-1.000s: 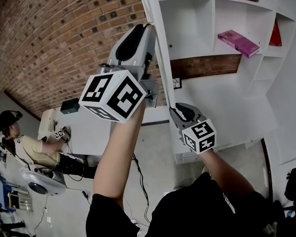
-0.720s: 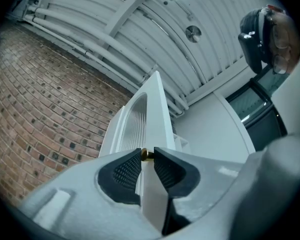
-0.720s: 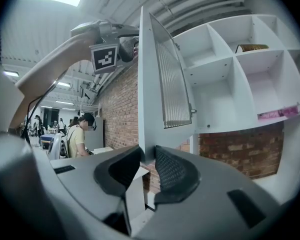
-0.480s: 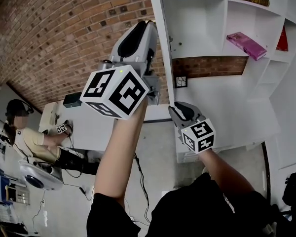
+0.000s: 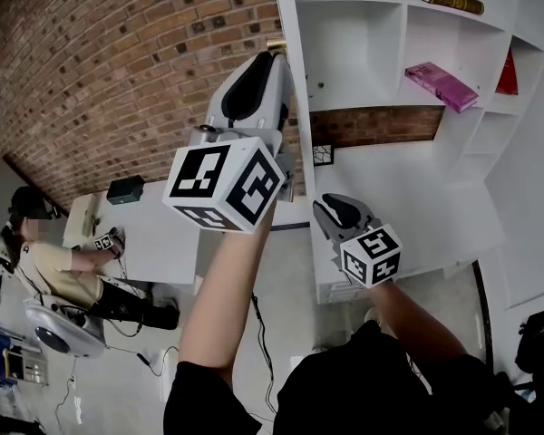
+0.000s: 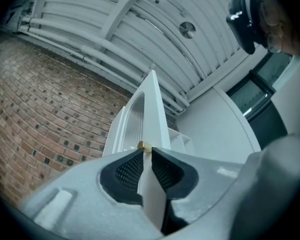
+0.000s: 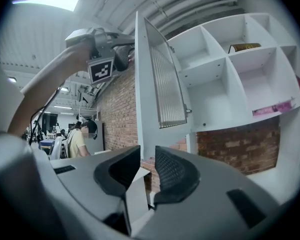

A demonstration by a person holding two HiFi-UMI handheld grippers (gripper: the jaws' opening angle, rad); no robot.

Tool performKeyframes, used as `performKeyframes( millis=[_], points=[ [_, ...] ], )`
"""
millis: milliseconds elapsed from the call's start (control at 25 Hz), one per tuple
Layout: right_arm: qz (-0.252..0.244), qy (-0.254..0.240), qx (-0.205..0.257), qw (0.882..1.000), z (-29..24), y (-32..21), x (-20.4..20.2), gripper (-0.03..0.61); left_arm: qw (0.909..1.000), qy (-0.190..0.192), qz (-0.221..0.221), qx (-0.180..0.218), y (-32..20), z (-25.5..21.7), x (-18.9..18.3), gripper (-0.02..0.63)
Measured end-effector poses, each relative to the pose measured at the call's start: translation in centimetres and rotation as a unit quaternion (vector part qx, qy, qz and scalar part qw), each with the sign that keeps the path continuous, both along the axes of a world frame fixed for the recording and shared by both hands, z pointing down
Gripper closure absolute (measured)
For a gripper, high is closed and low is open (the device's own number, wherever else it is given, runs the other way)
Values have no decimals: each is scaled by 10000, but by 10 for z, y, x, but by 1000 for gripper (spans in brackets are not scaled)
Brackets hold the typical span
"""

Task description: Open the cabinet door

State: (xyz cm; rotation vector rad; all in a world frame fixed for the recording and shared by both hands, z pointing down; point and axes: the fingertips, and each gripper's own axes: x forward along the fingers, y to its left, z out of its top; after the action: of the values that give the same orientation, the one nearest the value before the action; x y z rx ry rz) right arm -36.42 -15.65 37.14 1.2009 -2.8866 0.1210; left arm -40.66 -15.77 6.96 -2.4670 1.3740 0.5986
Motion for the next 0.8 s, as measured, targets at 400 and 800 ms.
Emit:
performKeyframes(
  millis=[400, 800],
  points=[
    [433, 234, -346, 9982, 25, 39, 86, 516, 9928, 685, 667, -716, 51, 119, 15, 586],
    [902, 565, -890, 9903, 63, 104, 189, 577, 9589, 707, 1481, -2315, 110, 295, 98, 594]
  ],
)
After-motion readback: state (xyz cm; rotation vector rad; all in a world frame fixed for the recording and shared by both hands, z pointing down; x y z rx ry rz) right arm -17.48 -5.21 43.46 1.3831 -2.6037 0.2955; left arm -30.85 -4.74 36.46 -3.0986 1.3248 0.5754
